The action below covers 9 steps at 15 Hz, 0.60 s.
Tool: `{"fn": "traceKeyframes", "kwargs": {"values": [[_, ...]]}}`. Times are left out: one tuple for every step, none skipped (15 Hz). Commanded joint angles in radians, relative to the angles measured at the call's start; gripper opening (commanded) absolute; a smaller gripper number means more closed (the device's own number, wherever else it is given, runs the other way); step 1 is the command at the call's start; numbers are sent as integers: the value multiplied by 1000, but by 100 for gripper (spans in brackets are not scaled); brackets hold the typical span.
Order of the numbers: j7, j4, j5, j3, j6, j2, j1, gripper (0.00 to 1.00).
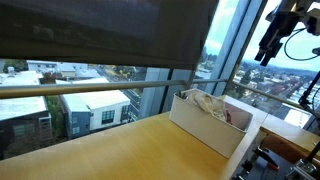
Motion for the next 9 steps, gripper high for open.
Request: {"fn": "traceKeyframes", "kwargs": {"values": [[-74,111,-8,-20,182,158,-14,100],[-84,133,-16,-20,242,208,-17,100],[-93,149,-23,-18,298,259,-19,100],[-98,168,-29,-16,341,309,-22,100],[-99,180,-40,-13,379,352,-24,100],[-97,189,-55,-12,412,395,-26,100],[-92,200,-74,-11,442,440,-28,100],[-85,208,-97,-12,468,481,-29,100],[-81,221,-121,-15,484,522,-31,100]]}}
